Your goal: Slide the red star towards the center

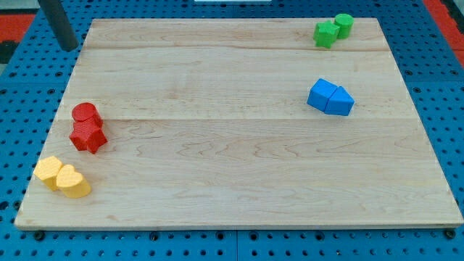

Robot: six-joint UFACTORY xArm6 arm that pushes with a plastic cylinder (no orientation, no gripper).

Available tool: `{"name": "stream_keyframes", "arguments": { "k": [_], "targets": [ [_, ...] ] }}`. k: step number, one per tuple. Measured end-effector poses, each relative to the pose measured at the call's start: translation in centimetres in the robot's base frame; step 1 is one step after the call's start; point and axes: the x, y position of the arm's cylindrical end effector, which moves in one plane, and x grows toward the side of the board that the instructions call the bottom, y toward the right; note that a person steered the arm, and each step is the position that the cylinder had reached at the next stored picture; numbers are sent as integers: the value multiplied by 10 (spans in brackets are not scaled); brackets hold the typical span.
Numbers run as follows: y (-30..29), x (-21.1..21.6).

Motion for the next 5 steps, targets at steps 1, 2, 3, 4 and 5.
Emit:
{"name": "stream_keyframes", "arguments": {
  "k": [1,2,3,4,5],
  "targets": [
    [0,0],
    [0,53],
    [4,126],
    [17,184],
    [30,195]
  ]
}}
